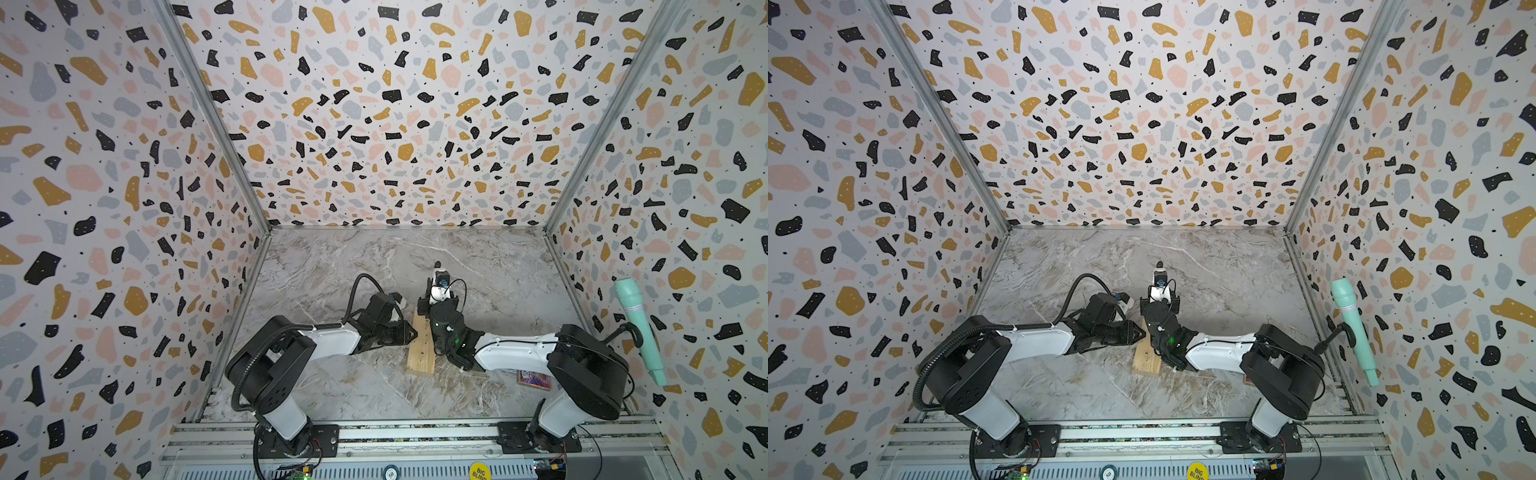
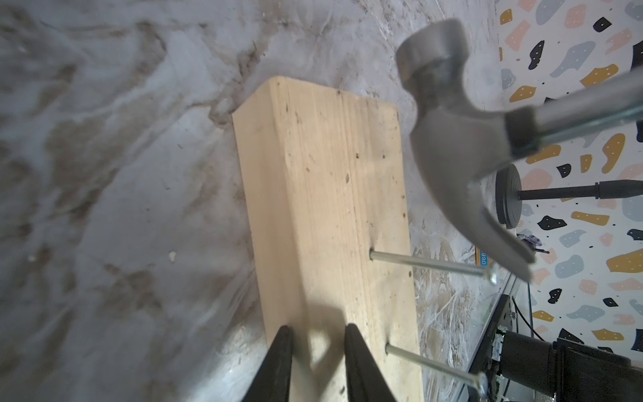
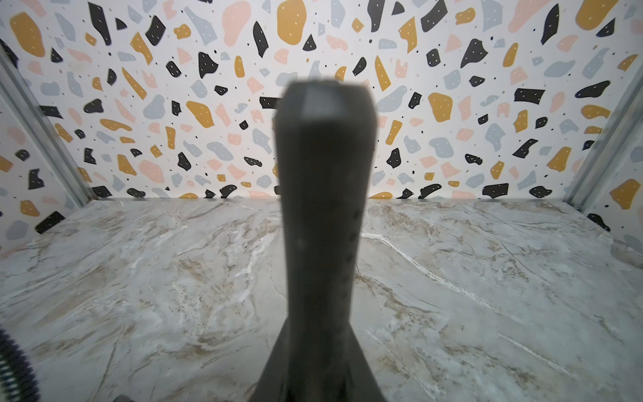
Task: Use a claw hammer to pull out a nail
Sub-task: Remove the nail from the mounting plate.
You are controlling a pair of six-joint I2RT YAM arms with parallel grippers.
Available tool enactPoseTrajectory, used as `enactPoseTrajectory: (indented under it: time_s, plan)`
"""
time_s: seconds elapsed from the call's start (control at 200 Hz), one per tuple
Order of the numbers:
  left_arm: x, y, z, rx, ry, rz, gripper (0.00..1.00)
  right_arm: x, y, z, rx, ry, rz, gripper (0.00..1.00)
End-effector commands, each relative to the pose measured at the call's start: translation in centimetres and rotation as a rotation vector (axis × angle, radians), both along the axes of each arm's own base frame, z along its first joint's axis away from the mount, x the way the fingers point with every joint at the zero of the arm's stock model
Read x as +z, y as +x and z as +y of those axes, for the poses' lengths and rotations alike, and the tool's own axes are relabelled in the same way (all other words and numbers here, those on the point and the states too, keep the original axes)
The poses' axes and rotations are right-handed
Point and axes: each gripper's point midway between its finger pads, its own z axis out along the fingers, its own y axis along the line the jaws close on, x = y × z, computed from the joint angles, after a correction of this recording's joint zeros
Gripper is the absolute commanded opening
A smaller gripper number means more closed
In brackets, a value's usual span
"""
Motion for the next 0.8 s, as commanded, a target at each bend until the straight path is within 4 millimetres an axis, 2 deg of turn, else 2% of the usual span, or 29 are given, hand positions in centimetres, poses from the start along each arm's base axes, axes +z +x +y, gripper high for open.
enactPoseTrajectory:
  time_s: [0.0,0.175,0.38,0.796]
  plan:
    - [-4.0,-2.3,2.6,0.031,0.128,0.117,0.27,3.2,0.5,-0.5,-0.073,0.092,-0.064,0.00]
    - [-3.7,-2.3,2.8,0.048,0.129,0.113,0.27,3.1,0.1,-0.6,-0.082,0.108,-0.060,0.00]
    - [-3.8,-2.3,2.9,0.055,0.133,0.116,0.27,1.9,-0.1,0.3,-0.065,0.104,-0.034,0.00]
    - [-4.3,-2.4,3.0,0.054,0.137,0.129,0.27,0.6,-0.6,0.6,-0.081,0.029,0.001,0.00]
